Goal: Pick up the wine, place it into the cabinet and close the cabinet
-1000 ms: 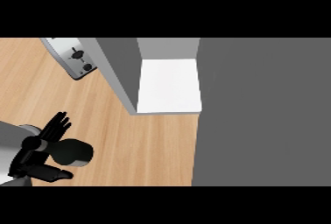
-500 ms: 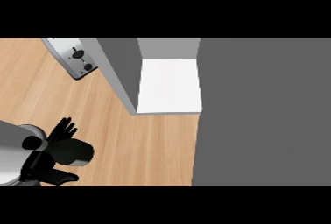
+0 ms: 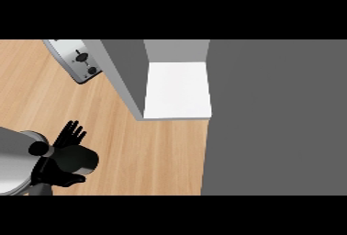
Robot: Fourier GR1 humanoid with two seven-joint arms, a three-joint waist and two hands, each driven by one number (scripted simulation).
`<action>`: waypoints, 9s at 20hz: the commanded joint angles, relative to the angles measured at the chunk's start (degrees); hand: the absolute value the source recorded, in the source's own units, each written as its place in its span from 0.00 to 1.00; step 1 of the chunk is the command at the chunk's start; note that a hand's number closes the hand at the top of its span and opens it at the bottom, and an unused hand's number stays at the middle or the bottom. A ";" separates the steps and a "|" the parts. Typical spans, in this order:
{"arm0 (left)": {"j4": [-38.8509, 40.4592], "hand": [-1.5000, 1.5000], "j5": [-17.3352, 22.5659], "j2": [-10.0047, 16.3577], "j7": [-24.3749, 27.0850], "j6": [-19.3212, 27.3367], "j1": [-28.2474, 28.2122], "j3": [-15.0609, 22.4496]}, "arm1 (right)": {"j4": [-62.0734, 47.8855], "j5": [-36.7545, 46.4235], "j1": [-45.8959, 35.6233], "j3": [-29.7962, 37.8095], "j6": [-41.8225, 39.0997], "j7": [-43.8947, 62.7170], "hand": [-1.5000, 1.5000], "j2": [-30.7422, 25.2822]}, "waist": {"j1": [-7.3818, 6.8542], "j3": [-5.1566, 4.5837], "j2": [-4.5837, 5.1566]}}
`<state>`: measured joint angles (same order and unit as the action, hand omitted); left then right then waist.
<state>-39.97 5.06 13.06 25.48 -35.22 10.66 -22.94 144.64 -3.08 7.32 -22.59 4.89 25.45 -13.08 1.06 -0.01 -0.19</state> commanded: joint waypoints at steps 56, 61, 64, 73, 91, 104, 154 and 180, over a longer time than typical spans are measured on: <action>-52.88 1.00 14.74 -13.06 -15.34 61.60 -0.32 45.73 | 8.85 -4.90 2.99 3.52 -2.49 2.61 0.00 0.29 | -0.11 0.02 0.12; -47.94 1.00 15.73 -13.06 -17.19 67.44 5.23 46.42 | 11.99 -7.94 6.54 7.18 -4.61 0.77 0.00 -1.22 | 0.81 0.06 0.09; -47.27 1.00 14.64 -13.06 -17.19 70.34 5.59 48.60 | 12.67 -5.73 5.89 3.94 -4.05 3.98 0.00 -0.24 | 0.36 0.00 0.03; -30.23 1.00 19.61 -13.06 -11.22 73.30 15.83 47.53 | 9.80 -9.91 4.12 9.16 -6.01 3.14 0.00 -0.11 | 0.84 0.00 0.35; -9.25 1.00 40.12 -13.06 5.37 67.27 23.05 46.97 | 11.67 -8.00 9.30 6.73 -8.46 1.53 0.00 1.07 | 1.61 -0.03 0.36; 0.36 1.00 46.07 -13.06 3.96 67.99 33.88 46.34 | 8.56 -7.94 8.96 7.20 -9.89 -1.40 0.00 2.68 | 0.73 0.01 0.27; 30.15 0.00 33.65 -8.21 11.40 64.17 53.66 40.24 | 9.89 -8.34 10.58 6.81 -12.91 -0.79 0.00 4.76 | 0.91 -0.04 0.54; -14.78 0.00 29.71 -11.42 3.94 67.90 29.10 48.10 | 10.09 -4.33 12.39 3.78 -10.64 -1.79 0.00 5.44 | -1.49 0.04 -0.59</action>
<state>-47.01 35.91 2.47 30.89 30.41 44.73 22.91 143.88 -5.20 16.13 -18.24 -5.75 20.96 -6.91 -0.87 0.01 -0.92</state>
